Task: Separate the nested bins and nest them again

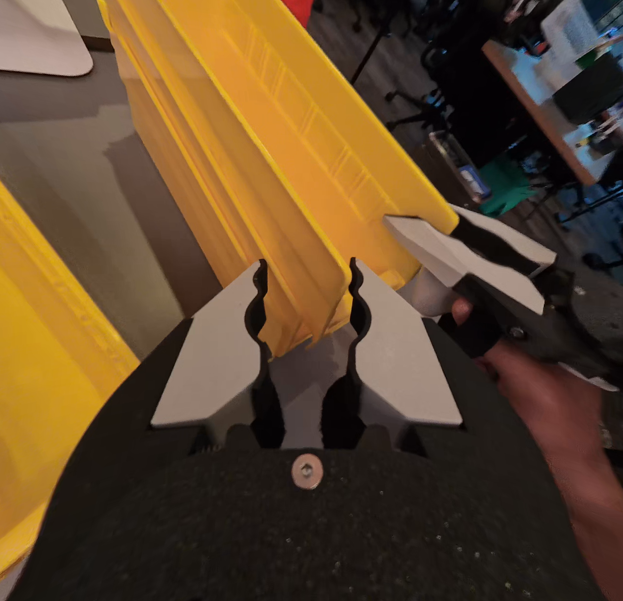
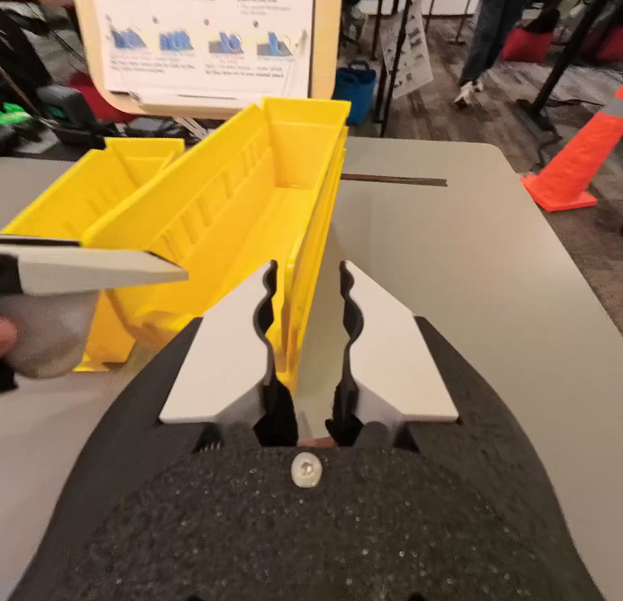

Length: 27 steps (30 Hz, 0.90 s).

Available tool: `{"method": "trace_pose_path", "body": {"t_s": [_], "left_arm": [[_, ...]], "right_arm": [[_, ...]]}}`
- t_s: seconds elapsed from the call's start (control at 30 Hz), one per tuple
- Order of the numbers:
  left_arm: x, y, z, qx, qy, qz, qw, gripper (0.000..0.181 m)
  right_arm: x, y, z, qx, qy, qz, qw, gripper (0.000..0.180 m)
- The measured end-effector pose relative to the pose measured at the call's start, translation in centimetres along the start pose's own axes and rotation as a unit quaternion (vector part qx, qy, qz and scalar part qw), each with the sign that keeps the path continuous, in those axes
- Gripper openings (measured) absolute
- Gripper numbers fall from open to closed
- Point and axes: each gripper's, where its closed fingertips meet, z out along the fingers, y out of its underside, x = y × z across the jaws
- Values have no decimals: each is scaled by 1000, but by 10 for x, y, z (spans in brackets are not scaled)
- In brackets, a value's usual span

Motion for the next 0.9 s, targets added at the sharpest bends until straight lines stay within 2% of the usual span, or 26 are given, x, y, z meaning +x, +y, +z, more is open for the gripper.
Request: {"method": "trace_pose_path", "body": {"t_s": [0.1, 0.23, 0.67, 0.77, 0.9], "left_arm": [[-2, -1, 5, 19, -31, 21, 999, 38], [-7, -2, 7, 62, -96, 75, 991, 26], [-12, -10, 12, 123, -166, 152, 967, 16], [-10, -6, 9, 129, -167, 147, 966, 16], [-7, -4, 7, 121, -149, 126, 973, 16]], "right_arm": [[-4, 2, 10, -8, 2, 8, 1000, 4], [-3, 1, 10, 26, 32, 38, 998, 1], [2, -4, 12, 101, 30, 80, 991, 2], [1, -5, 7, 102, 37, 59, 992, 2], [0, -3, 2, 89, 28, 80, 992, 3]]}}
